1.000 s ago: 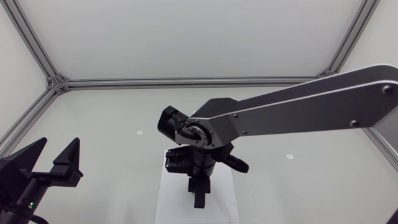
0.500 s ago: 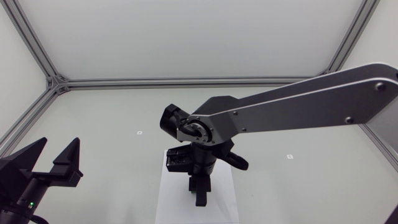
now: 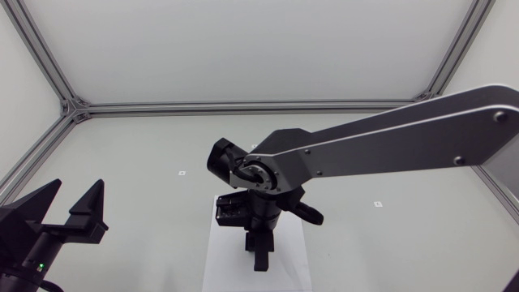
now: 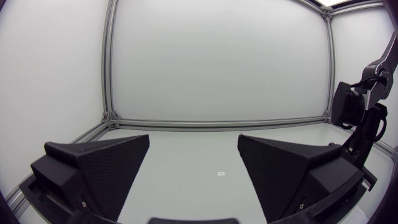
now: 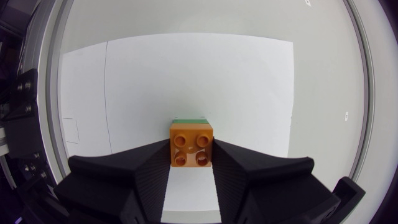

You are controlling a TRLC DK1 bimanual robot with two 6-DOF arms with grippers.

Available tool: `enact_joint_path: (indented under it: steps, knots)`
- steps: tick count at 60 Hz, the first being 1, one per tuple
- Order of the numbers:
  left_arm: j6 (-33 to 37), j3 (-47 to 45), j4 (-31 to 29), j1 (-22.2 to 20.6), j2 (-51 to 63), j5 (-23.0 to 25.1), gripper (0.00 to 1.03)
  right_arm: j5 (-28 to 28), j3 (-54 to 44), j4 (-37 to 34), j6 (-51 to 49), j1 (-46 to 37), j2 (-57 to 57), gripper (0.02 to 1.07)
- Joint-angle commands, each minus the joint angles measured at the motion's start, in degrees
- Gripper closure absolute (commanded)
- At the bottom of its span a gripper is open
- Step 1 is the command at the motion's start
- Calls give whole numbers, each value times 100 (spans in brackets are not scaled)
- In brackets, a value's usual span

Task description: Pick up the orange 2x2 brick with the right arm and stack it on top of the green 2x2 brick in the center

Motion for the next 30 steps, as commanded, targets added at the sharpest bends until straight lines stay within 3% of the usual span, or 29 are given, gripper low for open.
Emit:
enact_joint_path:
  steps: [1, 30]
  knots:
    - [75, -235, -84, 14, -45, 23, 4, -15, -82, -187, -82, -50, 461, 102]
    - [75, -235, -84, 14, -45, 23, 4, -217, -328, 50, -266, -174, 558, 102]
